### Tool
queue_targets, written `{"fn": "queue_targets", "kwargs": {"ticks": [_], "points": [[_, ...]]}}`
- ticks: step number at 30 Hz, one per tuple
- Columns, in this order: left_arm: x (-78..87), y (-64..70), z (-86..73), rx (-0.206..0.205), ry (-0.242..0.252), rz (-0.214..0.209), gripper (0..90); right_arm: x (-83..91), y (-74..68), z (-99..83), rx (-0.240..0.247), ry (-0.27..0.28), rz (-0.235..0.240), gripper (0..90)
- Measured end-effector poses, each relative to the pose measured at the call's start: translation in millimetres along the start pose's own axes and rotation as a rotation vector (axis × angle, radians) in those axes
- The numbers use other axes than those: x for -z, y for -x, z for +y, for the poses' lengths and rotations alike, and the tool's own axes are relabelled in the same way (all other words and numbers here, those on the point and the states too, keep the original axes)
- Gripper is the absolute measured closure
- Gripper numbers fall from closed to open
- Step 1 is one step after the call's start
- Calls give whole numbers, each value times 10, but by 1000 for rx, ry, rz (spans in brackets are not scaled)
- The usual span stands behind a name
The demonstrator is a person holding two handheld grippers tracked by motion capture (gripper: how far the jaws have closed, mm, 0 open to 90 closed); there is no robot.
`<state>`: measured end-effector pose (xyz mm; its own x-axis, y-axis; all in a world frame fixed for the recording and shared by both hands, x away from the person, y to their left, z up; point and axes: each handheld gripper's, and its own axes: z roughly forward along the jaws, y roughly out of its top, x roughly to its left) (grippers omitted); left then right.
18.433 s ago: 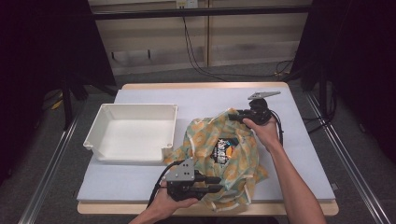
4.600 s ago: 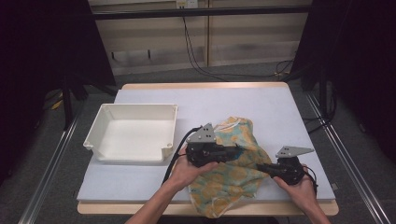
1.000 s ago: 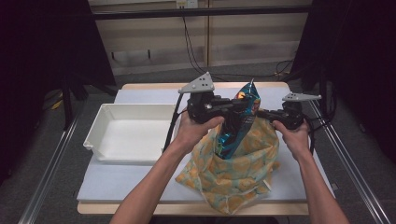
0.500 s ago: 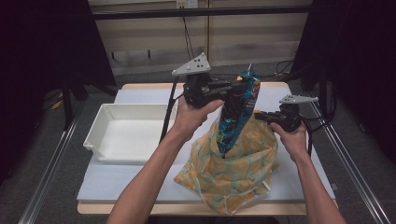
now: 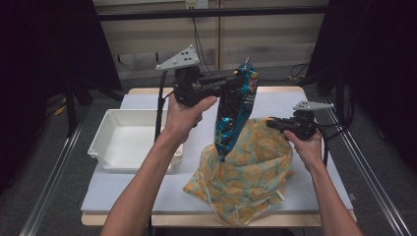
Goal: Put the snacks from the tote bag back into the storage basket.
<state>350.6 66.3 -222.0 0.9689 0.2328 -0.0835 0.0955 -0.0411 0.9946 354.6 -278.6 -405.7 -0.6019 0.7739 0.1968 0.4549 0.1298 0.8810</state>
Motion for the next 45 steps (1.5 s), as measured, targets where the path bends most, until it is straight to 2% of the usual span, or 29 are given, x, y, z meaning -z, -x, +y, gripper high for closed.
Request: {"fn": "queue_targets", "kwargs": {"ticks": [3,6,9,11,18,21,23,28,29,30,31,33,39,43,45], "points": [[117,-41,41,9,10,29,890,2,3,1,-2,-5,-10,712],[224,-92,38,3,3,55,890,21,3,0,-20,4,-11,573],[308,-127,-5,11,6,84,890,62,-16,-6,-15,18,-7,483],[371,-156,-46,10,0,100,890,102,-39,-23,-15,25,-20,394],[609,-261,-159,30,4,148,890,292,-88,-99,-7,59,-50,234],[690,-299,-186,32,-2,168,890,402,-118,-112,-9,82,-55,200],[747,-319,-198,28,-9,185,890,460,-146,-130,-2,79,-67,173],[887,-374,-251,39,-13,219,890,578,-244,-185,10,70,-67,172],[912,-390,-261,35,-25,224,890,593,-262,-187,10,65,-67,172],[922,-391,-271,52,-15,234,890,608,-283,-189,15,58,-64,172],[962,-406,-276,33,-30,237,890,627,-309,-191,17,54,-62,172],[998,-412,-283,47,-11,245,890,657,-351,-204,25,60,-56,172],[1176,-489,-291,57,2,286,890,764,-410,-300,19,76,-61,147],[1285,-545,-376,68,-2,332,890,815,-435,-401,-2,76,-65,136],[1329,-562,-415,82,6,355,890,834,-457,-451,6,73,-72,133]]}}
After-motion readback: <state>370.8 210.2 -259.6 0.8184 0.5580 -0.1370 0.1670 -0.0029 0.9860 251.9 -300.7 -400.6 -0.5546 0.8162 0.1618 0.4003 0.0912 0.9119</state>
